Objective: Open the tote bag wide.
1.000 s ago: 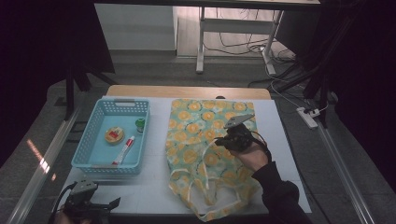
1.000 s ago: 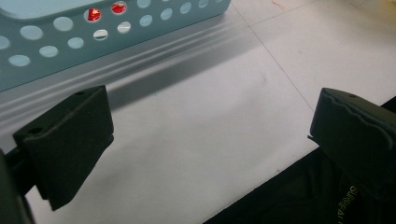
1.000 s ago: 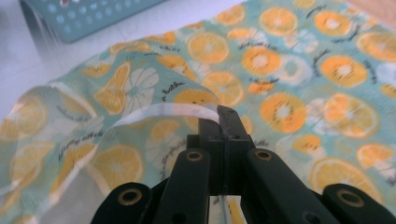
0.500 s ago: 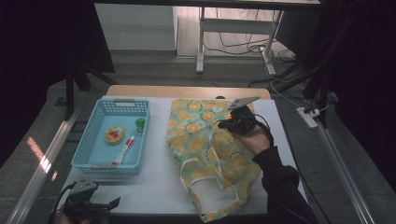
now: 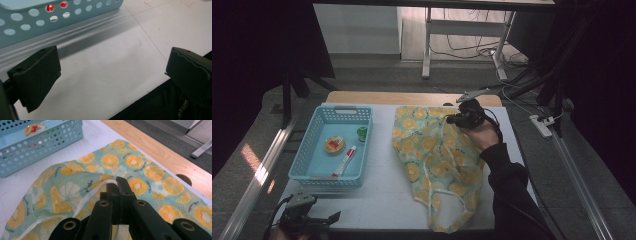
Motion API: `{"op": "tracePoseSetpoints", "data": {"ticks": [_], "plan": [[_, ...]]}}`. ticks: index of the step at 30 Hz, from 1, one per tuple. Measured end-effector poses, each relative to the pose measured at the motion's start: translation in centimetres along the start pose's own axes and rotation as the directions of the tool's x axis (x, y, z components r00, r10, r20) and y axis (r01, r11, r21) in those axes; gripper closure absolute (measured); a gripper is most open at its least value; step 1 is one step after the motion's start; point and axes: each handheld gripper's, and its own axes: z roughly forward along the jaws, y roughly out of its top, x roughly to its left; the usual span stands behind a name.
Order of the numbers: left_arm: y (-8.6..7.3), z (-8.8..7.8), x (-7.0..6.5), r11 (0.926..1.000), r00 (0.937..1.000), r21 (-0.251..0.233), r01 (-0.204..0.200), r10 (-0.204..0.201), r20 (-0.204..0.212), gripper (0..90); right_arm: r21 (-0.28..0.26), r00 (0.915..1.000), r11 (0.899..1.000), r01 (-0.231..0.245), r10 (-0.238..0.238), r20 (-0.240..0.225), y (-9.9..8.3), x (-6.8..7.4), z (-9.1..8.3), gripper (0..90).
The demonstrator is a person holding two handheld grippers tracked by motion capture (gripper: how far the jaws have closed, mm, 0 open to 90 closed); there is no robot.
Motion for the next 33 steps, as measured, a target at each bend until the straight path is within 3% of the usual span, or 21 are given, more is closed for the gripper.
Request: {"op": "tracePoseSetpoints", "data": {"ticks": [9,12,18,21,25,28,29,30,32,33], "plan": [[0.0,0.0,0.0,1.0,1.0,-0.002,0.002,-0.002,0.004,0.0,-0.011,0.9996,1.0,0.022,-0.022,0.017,1.3,0.0,0.8,89.4],[0.0,0.0,0.1,1.0,1.0,-0.004,0.003,-0.003,0.005,0.0,0.016,0.9993,0.999,0.036,-0.036,0.007,0.5,0.2,1.7,89.3],[0.0,0.0,0.0,1.0,1.0,-0.002,0.001,-0.001,0.004,0.0,0.039,0.9997,0.999,0.018,-0.018,-0.019,-0.9,0.3,2.9,89.3],[0.0,0.0,0.0,1.0,1.0,-0.002,0.002,-0.002,0.005,0.0,0.04,0.9994,0.999,0.017,-0.016,-0.031,-1.1,0.4,2.9,89.3],[0.0,0.0,0.0,1.0,1.0,-0.002,0.0,0.0,0.004,0.1,0.038,0.9967,0.999,0.0,0.003,-0.081,-2.1,0.9,2.6,87.8],[0.0,0.0,0.0,1.0,1.0,-0.001,0.0,0.0,0.003,0.1,0.049,0.9957,0.999,0.001,0.004,-0.092,-3.3,1.4,2.4,75.3],[0.0,0.0,0.0,1.0,1.0,-0.001,0.0,0.0,0.004,0.1,0.049,0.9957,0.999,0.001,0.004,-0.092,-3.3,1.4,2.4,75.3],[0.0,0.0,0.0,1.0,1.0,0.0,0.0,0.0,0.004,0.0,0.077,0.9942,0.997,-0.004,0.012,-0.107,-4.2,1.7,2.3,64.2],[0.0,0.0,0.0,1.0,1.0,0.001,0.0,0.0,0.004,0.1,0.08,0.9945,0.997,0.0,0.009,-0.104,-4.6,1.8,2.2,60.3],[0.0,0.0,0.0,1.0,1.0,0.001,0.0,0.0,0.003,0.1,0.08,0.9931,0.997,-0.005,0.014,-0.117,-5.4,2.1,1.8,48.8]]}}
